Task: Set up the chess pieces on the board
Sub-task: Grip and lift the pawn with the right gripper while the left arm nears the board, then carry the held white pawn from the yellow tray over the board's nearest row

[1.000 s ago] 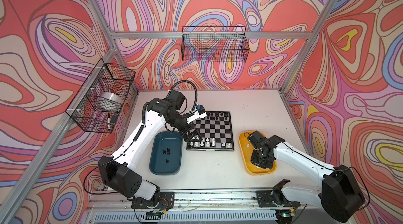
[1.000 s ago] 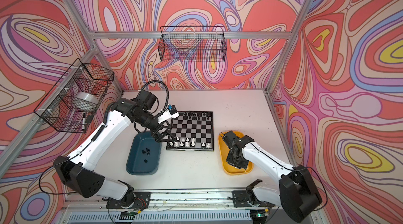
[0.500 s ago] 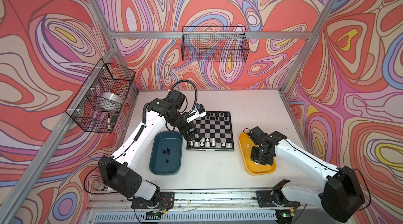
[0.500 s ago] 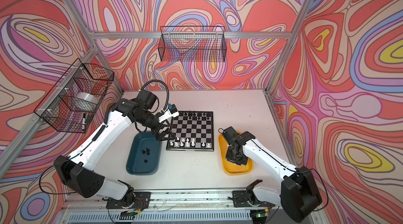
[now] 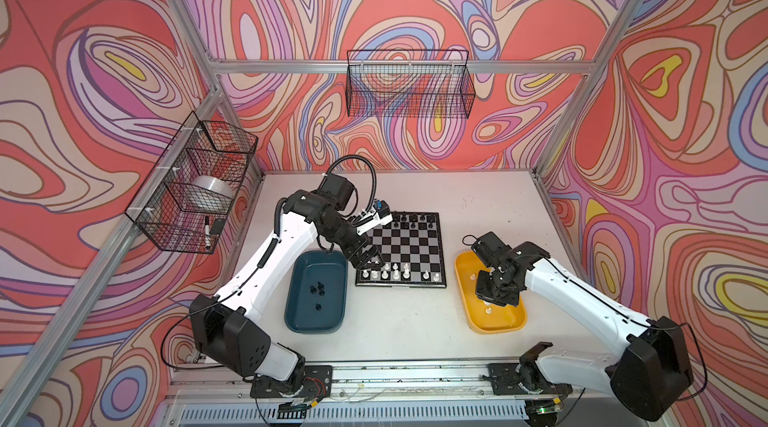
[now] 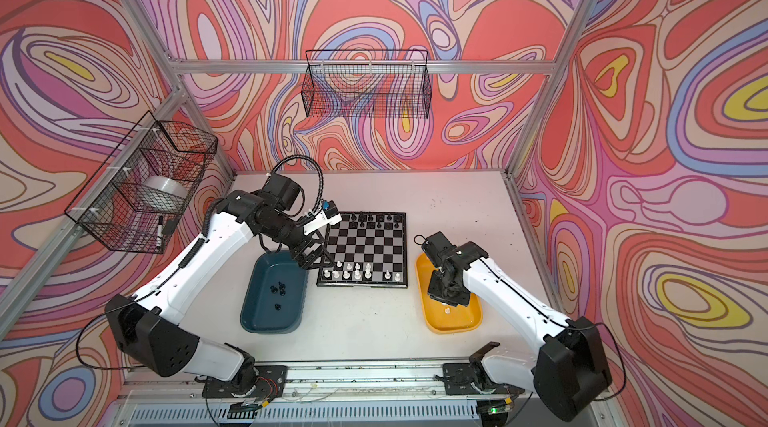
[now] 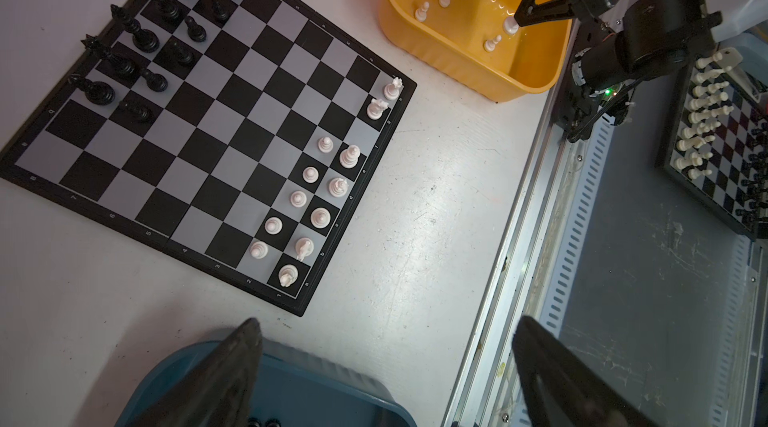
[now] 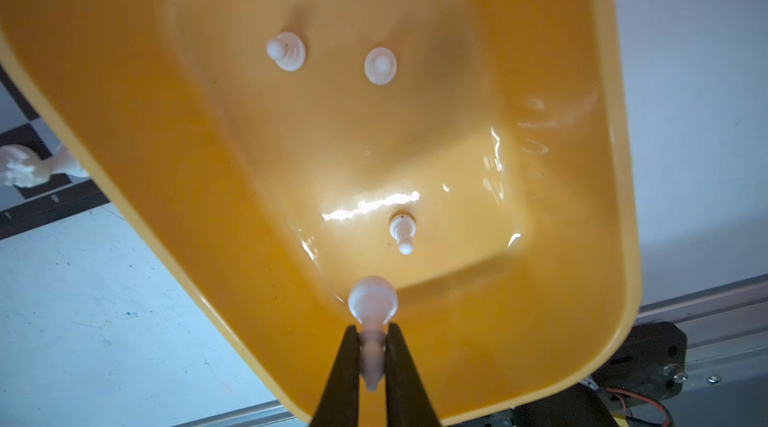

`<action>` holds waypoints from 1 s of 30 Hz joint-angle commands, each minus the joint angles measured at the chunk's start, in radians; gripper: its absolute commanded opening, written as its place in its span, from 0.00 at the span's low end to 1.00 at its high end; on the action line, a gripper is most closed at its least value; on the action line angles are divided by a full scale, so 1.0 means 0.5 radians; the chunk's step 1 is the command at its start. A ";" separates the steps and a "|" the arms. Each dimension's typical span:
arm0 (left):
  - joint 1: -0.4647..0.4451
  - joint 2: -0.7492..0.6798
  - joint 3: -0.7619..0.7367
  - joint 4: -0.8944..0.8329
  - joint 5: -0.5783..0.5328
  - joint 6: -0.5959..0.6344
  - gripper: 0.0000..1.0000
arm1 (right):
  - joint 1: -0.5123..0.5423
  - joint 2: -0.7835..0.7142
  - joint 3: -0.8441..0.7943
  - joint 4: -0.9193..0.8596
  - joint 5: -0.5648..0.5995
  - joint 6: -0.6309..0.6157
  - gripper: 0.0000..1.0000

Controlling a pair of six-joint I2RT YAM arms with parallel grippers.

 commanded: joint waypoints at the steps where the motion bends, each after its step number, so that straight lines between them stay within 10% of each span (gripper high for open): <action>1: -0.009 -0.006 -0.069 0.034 -0.047 -0.017 0.95 | -0.005 0.063 0.080 -0.017 0.012 -0.056 0.11; 30: 0.372 -0.343 -0.415 0.258 -0.058 -0.152 0.98 | 0.299 0.909 0.984 0.131 -0.072 -0.308 0.11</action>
